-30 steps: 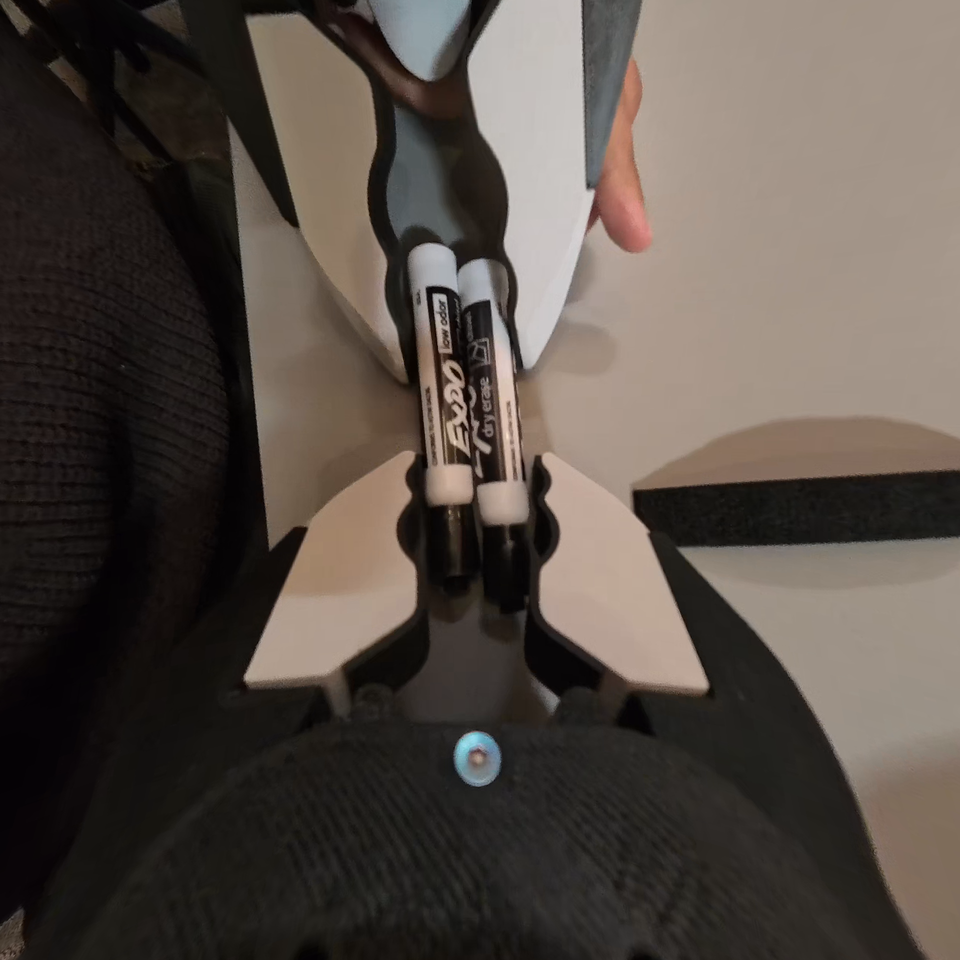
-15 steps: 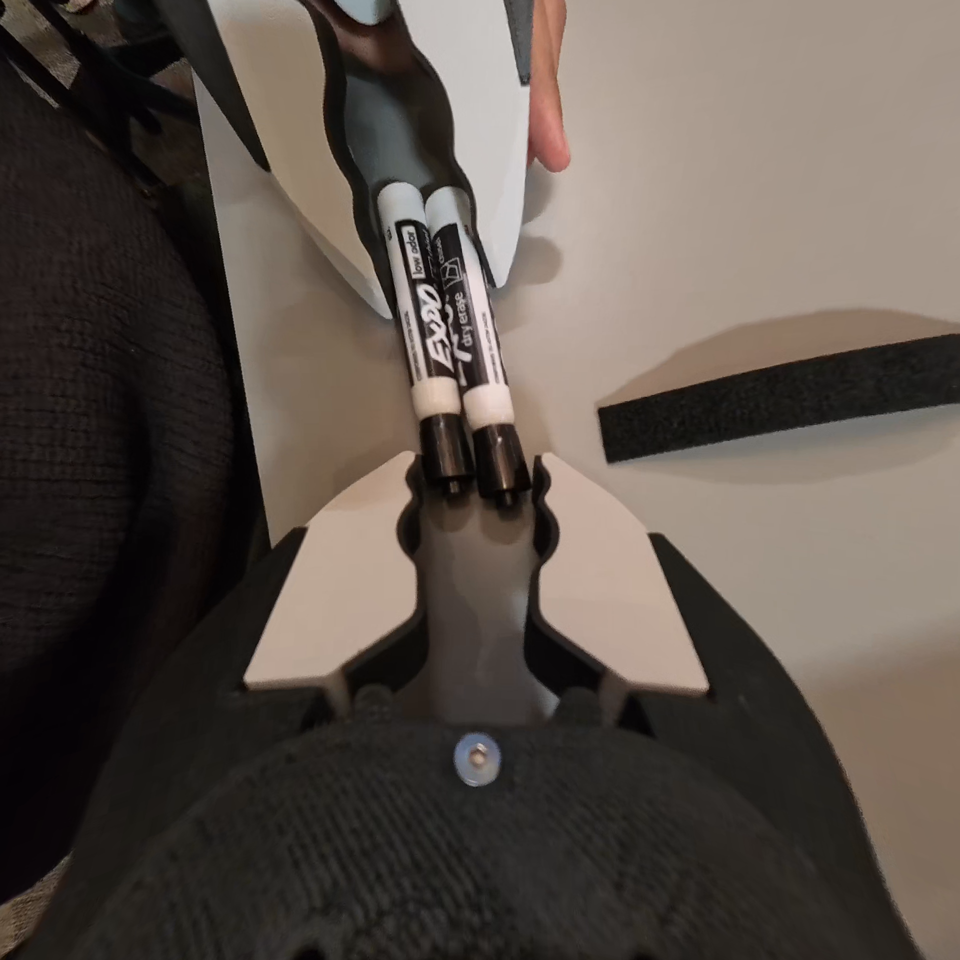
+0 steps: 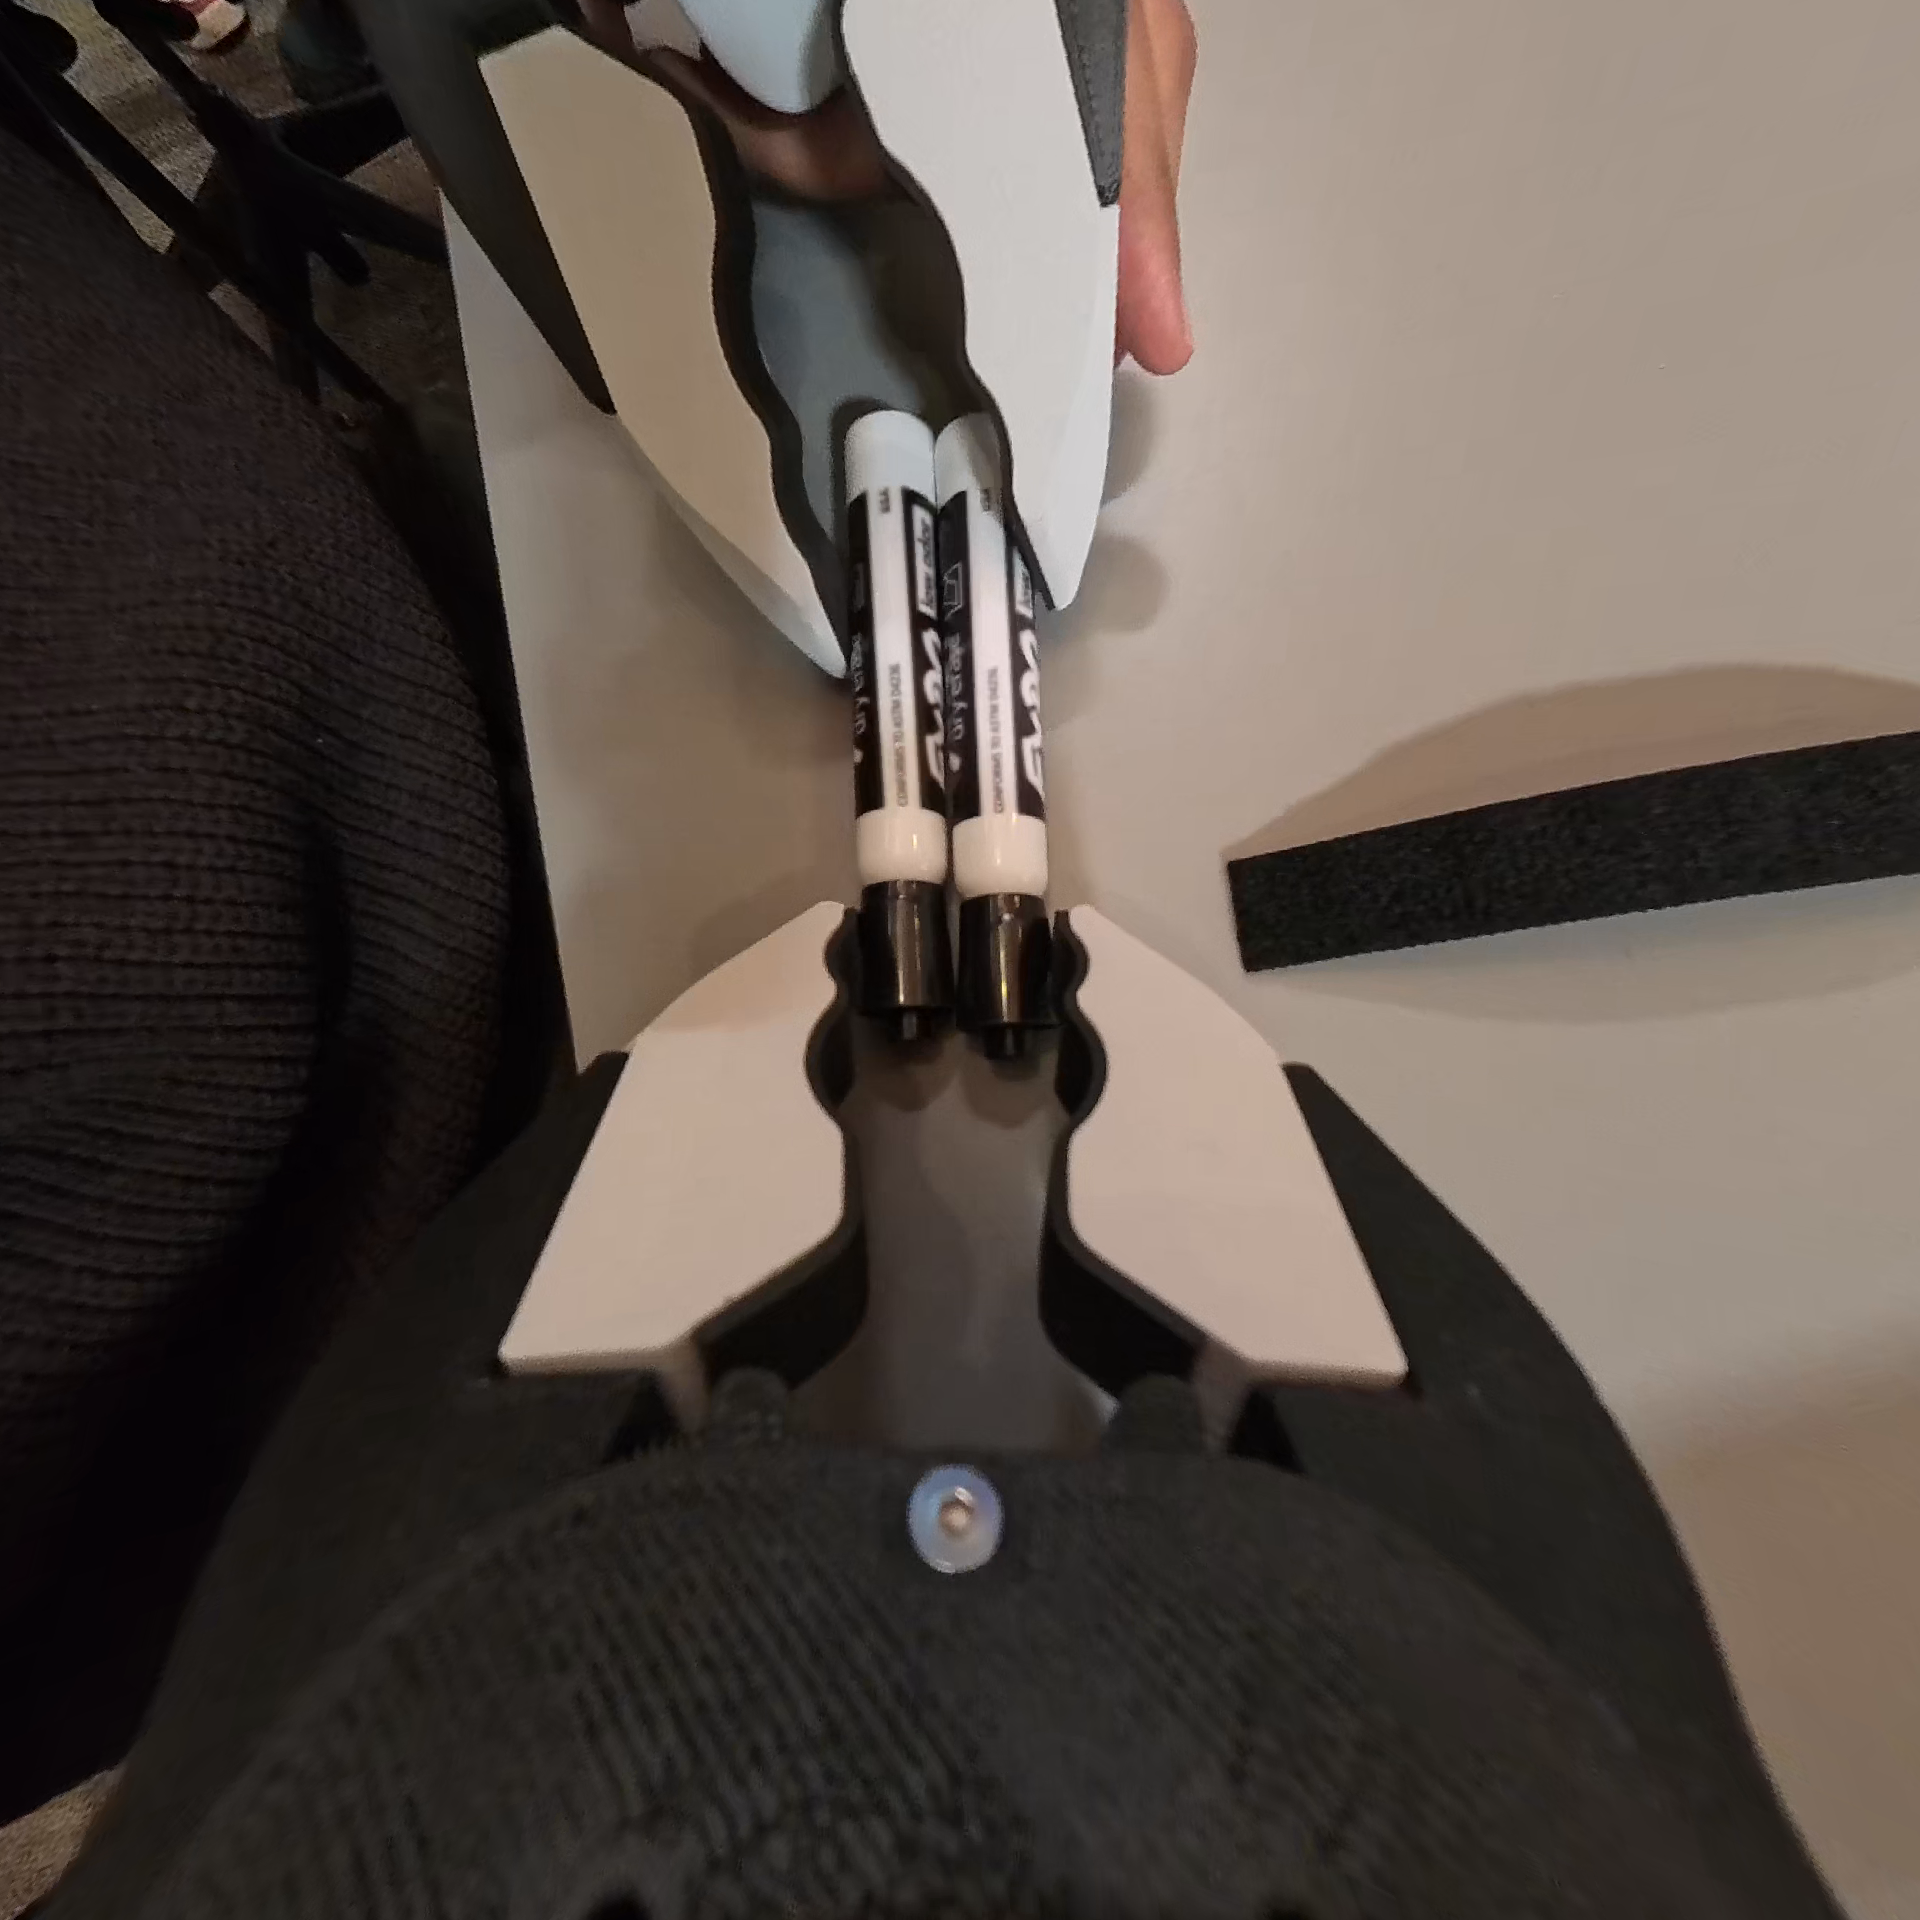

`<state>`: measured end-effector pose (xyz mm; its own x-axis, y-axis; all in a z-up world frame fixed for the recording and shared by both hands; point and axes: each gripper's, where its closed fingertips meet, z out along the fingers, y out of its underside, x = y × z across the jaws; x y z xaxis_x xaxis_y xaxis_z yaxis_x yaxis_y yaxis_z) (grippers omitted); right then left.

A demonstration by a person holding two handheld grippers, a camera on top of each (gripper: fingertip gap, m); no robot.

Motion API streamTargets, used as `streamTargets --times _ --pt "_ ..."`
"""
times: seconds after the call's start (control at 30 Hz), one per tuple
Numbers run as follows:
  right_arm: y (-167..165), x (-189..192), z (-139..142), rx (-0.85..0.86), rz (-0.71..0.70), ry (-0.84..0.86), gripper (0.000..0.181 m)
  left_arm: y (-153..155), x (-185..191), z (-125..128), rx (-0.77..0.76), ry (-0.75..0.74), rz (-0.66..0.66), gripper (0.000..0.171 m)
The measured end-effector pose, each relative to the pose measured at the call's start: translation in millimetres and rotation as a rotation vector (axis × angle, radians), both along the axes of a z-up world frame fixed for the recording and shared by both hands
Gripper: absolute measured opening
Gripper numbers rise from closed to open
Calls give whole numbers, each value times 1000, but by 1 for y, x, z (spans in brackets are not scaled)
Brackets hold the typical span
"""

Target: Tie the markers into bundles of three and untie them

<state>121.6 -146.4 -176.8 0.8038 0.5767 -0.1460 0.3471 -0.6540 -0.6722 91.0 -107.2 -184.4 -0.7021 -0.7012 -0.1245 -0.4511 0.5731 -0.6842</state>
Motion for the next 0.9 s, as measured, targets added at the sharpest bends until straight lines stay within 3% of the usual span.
streamTargets --times 0.43,0.53,0.6,0.77,0.9 --pt "7 5 8 46 -53 52 26 19 -3 14 28 -29 46 44" --pt "7 6 8 52 -54 44 29 17 -7 21 -8 -30 17 33" --pt "8 7 8 58 -59 38 31 12 -12 19 -11 -11 -18 24" --pt "10 8 10 72 -66 44 34 12 -10 -2 92 19 -11 25" --pt "13 8 17 103 -79 71 36 9 -8 0 77 19 -5 22"
